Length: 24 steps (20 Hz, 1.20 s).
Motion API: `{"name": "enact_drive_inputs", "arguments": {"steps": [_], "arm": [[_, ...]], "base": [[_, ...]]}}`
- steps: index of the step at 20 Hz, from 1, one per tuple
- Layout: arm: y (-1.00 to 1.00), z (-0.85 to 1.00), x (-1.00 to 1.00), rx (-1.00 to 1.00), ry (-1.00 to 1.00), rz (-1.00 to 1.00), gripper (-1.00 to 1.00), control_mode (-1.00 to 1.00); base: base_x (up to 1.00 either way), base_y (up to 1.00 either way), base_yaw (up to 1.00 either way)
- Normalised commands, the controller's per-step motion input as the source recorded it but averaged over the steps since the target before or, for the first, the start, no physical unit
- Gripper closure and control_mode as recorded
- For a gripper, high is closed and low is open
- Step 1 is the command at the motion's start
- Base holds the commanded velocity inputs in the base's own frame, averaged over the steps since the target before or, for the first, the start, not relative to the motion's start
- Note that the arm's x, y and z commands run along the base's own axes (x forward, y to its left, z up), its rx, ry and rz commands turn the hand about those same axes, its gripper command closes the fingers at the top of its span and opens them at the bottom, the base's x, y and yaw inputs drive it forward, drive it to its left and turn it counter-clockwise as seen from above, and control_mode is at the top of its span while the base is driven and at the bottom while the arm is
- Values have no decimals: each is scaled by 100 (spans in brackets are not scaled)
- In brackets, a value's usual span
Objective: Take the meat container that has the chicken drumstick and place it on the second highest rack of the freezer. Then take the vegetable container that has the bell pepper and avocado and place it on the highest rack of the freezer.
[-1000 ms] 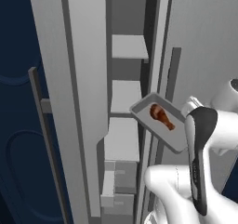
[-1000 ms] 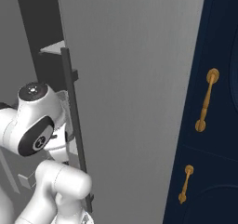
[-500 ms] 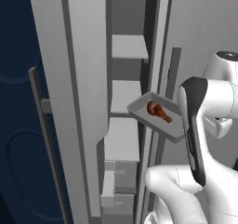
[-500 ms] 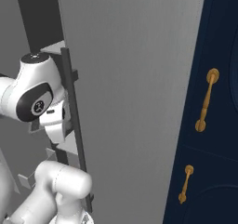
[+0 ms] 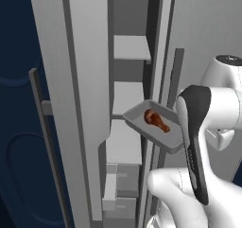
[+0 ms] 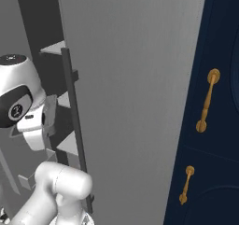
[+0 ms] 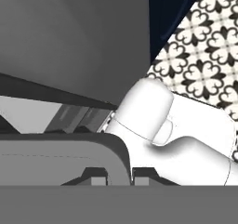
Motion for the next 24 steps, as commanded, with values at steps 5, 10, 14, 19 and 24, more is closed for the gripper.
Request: {"name": "enact_drive_inputs", "arguments": {"steps": [5,10,14,19,24], "arm": [[17,0,57,-3,-4,-18,100,-100],[12,-24,57,0,0,-21,100,-100],[41,-41,13,4,-6,-4,100,-100],[42,-28,7,3,-10,1,100,-100],[0,-15,61,0,-6,0,100,-100]], "base": [[0,0,0],[0,0,0],[0,0,0],[0,0,0],[0,0,0]]}}
